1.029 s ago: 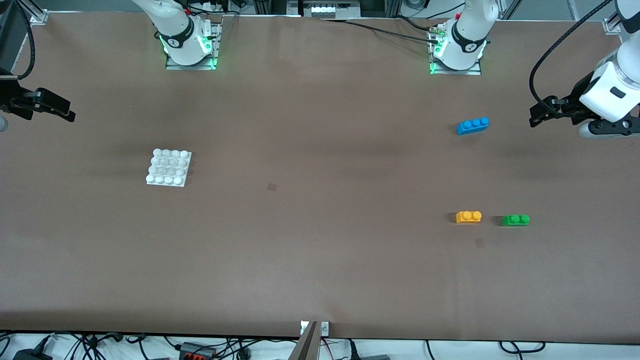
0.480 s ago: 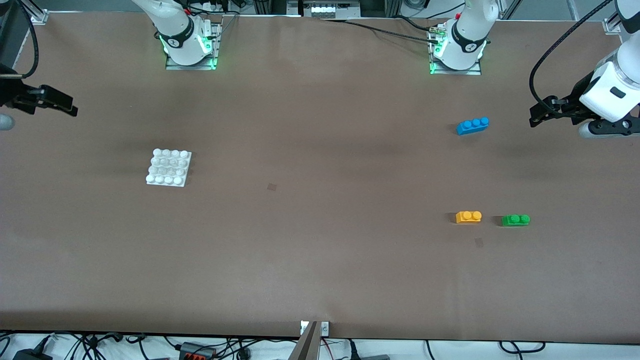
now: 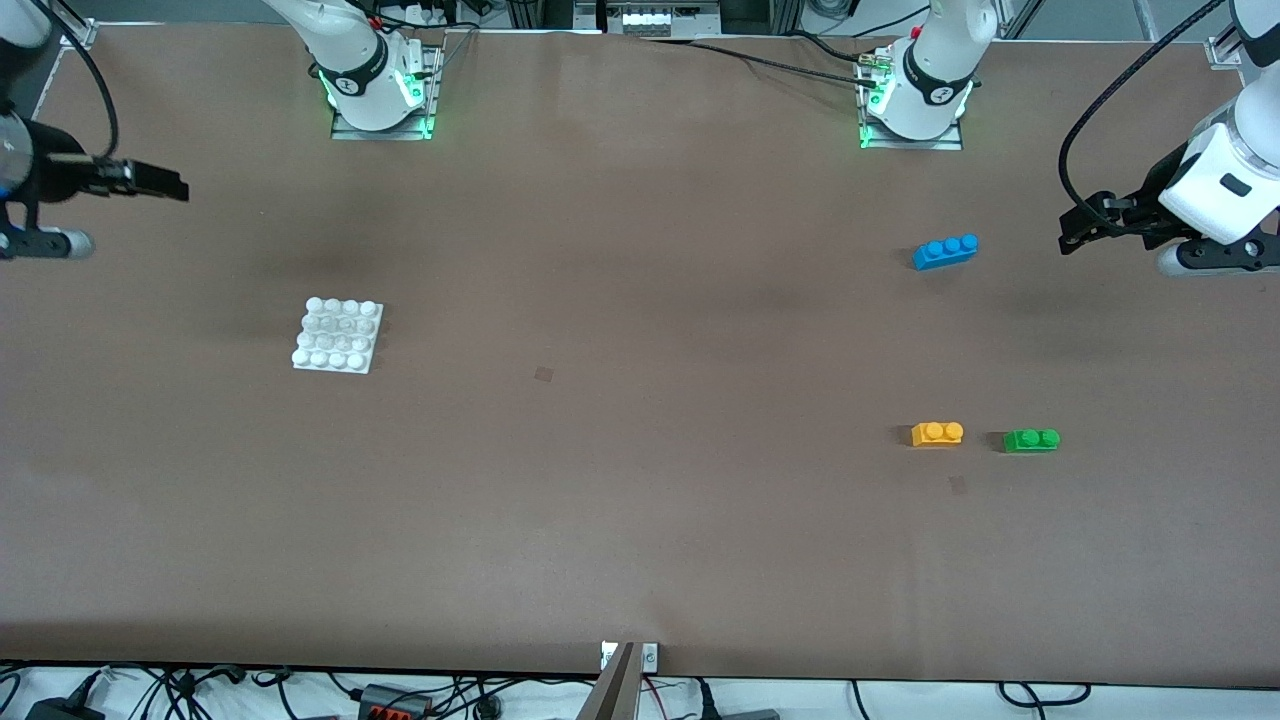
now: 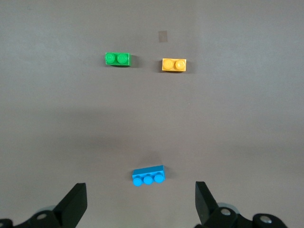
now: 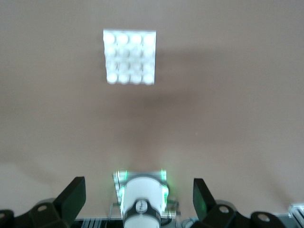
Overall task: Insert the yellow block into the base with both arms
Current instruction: 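Reach the right gripper down to the white base plate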
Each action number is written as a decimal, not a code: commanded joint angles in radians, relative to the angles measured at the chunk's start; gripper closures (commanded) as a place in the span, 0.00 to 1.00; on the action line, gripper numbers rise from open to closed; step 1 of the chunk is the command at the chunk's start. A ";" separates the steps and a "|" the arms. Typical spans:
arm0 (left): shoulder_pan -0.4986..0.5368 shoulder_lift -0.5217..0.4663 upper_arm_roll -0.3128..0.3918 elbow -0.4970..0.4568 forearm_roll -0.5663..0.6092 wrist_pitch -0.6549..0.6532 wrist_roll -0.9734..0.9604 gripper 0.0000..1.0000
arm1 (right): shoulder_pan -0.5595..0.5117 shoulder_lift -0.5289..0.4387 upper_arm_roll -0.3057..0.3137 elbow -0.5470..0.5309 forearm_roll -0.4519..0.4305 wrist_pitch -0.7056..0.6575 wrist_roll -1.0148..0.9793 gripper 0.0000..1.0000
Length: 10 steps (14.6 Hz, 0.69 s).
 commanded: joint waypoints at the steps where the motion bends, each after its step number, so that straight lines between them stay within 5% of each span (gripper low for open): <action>1: 0.007 0.017 0.002 0.034 -0.030 -0.023 0.022 0.00 | 0.007 0.002 0.007 -0.175 -0.009 0.233 0.030 0.00; 6: 0.007 0.017 0.002 0.034 -0.030 -0.023 0.022 0.00 | 0.002 0.037 0.007 -0.485 0.007 0.732 0.033 0.00; 10: 0.007 0.017 0.002 0.032 -0.030 -0.023 0.022 0.00 | -0.034 0.214 0.007 -0.528 0.167 0.935 0.019 0.00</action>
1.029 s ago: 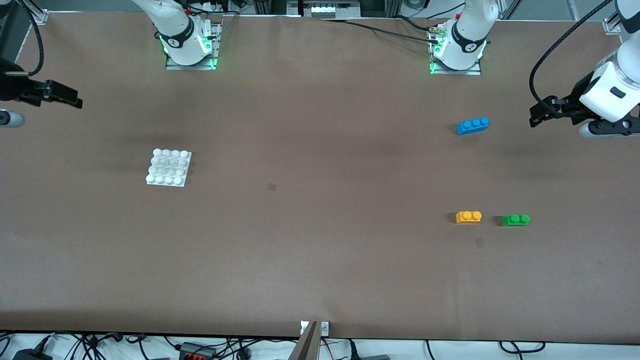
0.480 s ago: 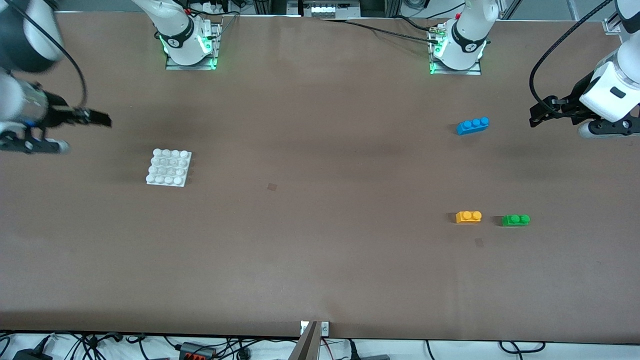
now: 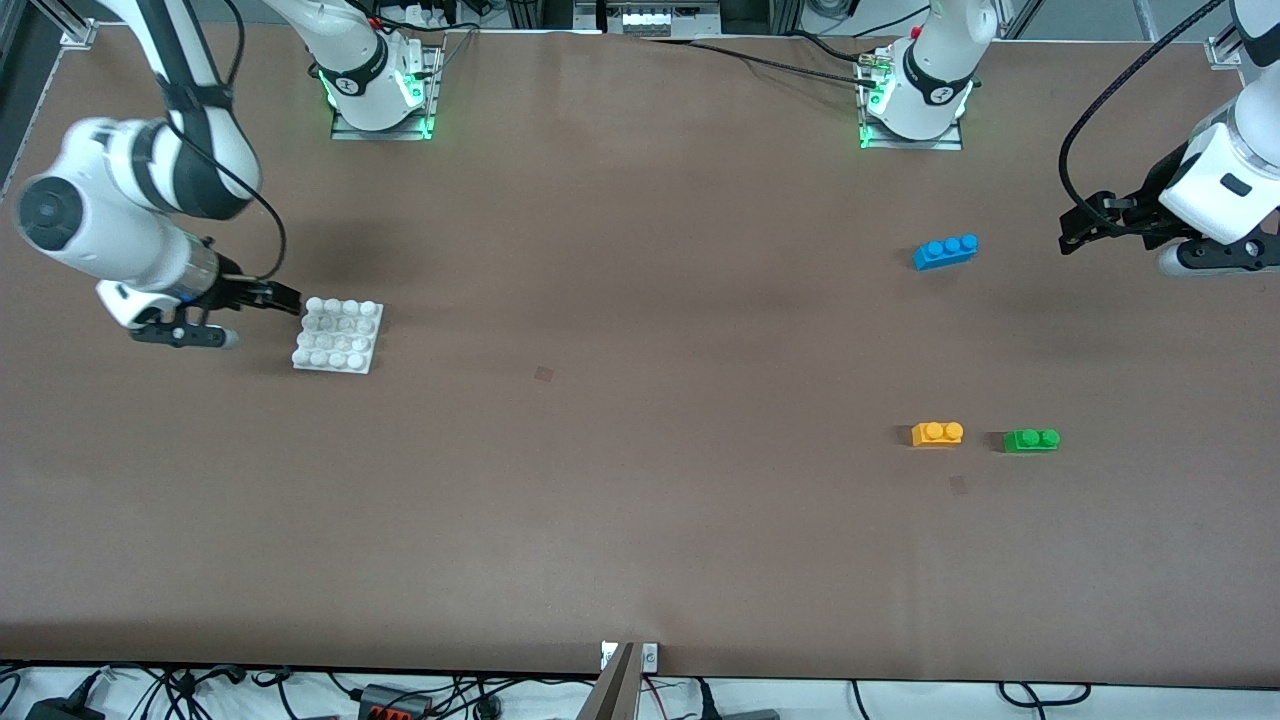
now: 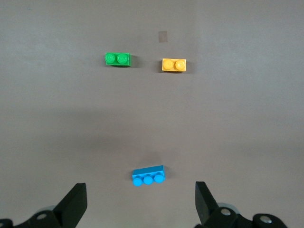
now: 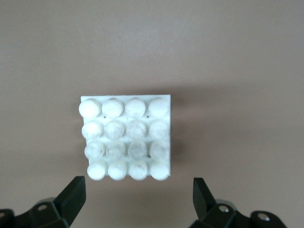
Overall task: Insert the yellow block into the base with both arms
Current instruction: 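Reach the right gripper down to the white base plate, then grasp the edge of the white base plate with the right gripper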
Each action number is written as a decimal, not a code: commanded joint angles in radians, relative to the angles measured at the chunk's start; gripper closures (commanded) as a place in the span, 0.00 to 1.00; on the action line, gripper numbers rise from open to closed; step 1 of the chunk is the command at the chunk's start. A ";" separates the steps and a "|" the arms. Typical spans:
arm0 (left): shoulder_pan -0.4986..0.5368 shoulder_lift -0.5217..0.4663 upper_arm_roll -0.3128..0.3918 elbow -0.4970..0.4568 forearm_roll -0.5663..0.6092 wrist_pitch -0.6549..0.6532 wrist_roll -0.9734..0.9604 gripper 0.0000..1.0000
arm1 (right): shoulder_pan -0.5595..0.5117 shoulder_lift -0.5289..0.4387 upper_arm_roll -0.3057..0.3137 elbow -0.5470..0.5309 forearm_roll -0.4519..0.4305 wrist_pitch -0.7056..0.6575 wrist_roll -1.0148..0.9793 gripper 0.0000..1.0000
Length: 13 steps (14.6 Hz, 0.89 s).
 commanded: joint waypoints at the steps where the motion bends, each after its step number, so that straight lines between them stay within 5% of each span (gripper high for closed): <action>1: 0.007 0.017 0.002 0.033 -0.030 -0.023 0.022 0.00 | -0.029 0.125 0.004 0.002 0.120 0.113 -0.016 0.00; 11: 0.007 0.017 0.002 0.033 -0.030 -0.023 0.022 0.00 | -0.057 0.209 0.004 0.002 0.131 0.144 -0.214 0.00; 13: 0.007 0.017 0.002 0.033 -0.030 -0.023 0.022 0.00 | -0.059 0.227 0.004 0.002 0.131 0.147 -0.255 0.12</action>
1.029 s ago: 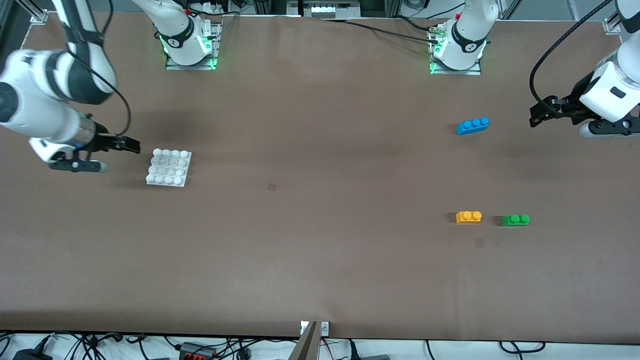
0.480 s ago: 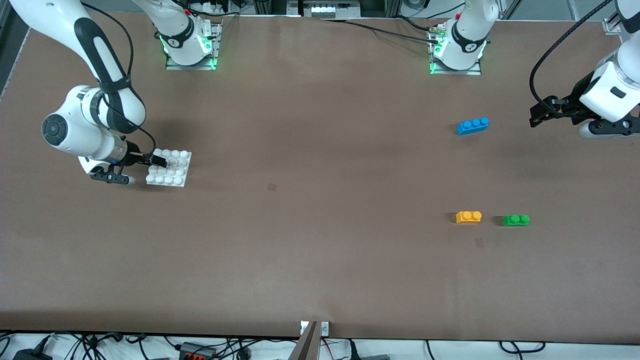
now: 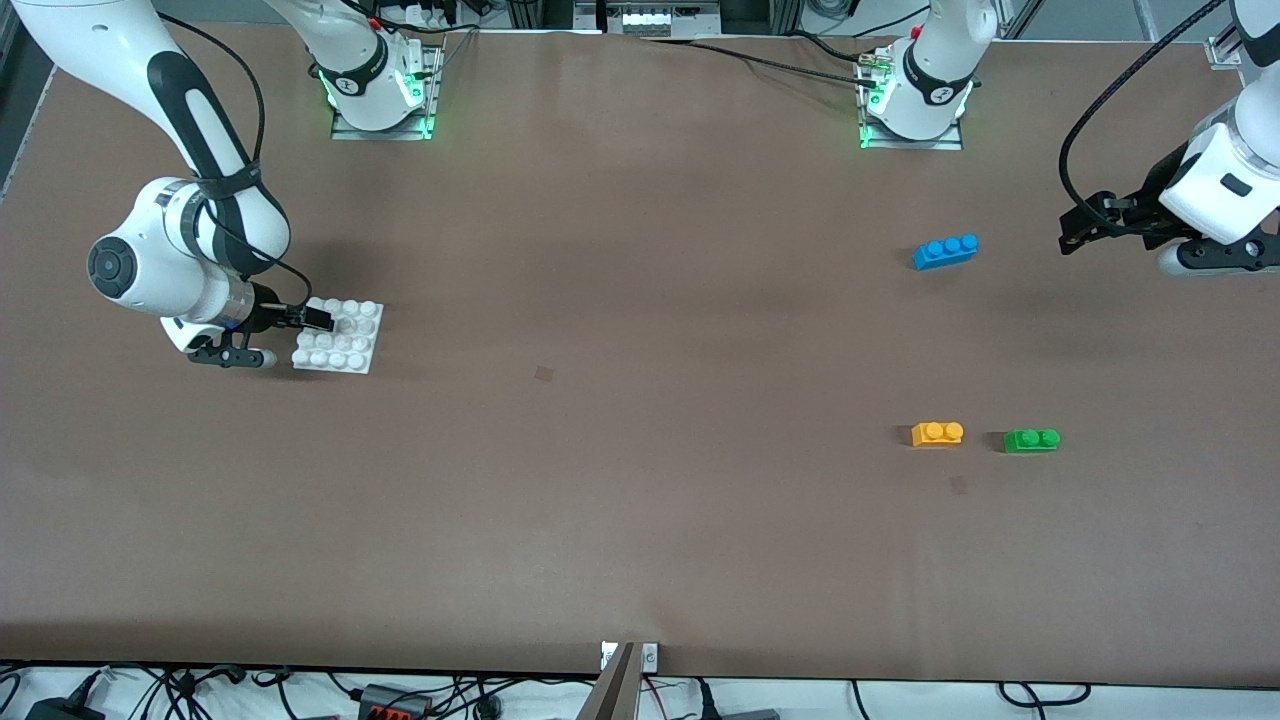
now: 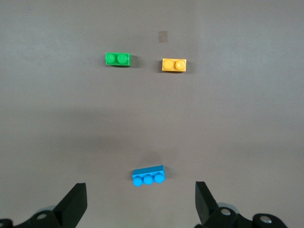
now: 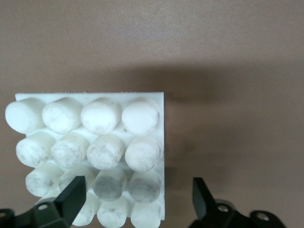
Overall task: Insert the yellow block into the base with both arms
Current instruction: 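Grasp the edge of the white base plate with the right gripper, then slide the base with the right gripper while the left gripper reaches the block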
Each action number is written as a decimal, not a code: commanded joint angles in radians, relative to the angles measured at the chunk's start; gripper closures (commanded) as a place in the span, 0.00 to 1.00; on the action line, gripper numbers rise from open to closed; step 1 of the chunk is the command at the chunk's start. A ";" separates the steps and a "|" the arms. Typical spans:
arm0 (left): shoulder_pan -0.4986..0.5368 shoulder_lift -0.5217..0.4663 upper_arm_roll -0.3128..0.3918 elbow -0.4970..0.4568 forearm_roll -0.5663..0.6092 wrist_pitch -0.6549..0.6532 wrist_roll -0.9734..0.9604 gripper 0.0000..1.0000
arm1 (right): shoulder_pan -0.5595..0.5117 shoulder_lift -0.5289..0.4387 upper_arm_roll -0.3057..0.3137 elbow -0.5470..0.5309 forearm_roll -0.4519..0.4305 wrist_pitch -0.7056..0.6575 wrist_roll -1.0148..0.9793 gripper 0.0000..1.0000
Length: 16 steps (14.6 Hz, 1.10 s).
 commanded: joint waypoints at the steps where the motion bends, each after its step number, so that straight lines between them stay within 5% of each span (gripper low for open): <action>1: 0.007 0.017 0.002 0.033 -0.030 -0.023 0.022 0.00 | -0.020 0.034 0.010 0.009 0.025 0.014 -0.069 0.12; 16: 0.020 0.055 0.004 0.030 -0.055 0.009 0.034 0.00 | -0.014 0.067 0.013 0.033 0.101 0.024 -0.117 0.22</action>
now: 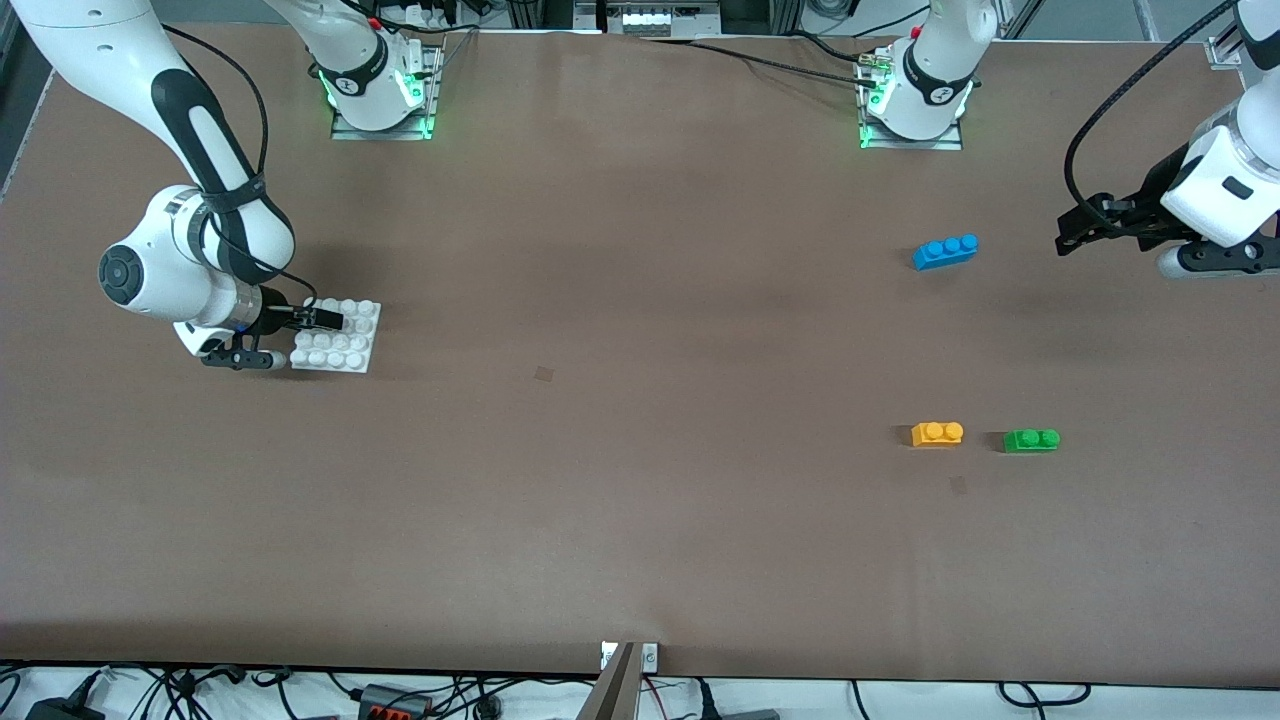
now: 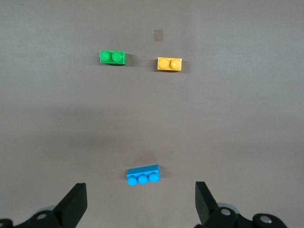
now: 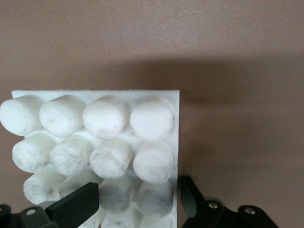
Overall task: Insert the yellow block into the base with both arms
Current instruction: 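Slide the base with the right gripper while the left gripper reaches the block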
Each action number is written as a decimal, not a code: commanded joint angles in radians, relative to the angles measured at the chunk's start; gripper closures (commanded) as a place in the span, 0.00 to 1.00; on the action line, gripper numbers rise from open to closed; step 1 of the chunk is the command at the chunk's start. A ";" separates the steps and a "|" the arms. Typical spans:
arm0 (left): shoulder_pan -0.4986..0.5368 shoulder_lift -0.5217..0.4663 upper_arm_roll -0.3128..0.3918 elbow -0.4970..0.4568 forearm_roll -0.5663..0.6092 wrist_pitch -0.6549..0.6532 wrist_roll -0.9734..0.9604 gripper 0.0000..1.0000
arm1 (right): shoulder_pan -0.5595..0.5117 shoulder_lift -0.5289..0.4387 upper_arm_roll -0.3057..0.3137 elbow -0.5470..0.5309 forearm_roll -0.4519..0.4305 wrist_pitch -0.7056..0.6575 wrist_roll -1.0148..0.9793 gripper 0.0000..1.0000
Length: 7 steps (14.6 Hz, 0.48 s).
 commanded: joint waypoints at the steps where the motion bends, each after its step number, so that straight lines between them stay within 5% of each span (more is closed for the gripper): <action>1: 0.014 0.054 0.001 0.030 -0.025 0.031 0.039 0.00 | -0.011 0.028 0.010 0.027 0.030 0.012 -0.049 0.23; 7: -0.021 0.253 -0.015 0.012 -0.027 0.267 0.039 0.00 | -0.011 0.054 0.017 0.029 0.039 0.018 -0.087 0.28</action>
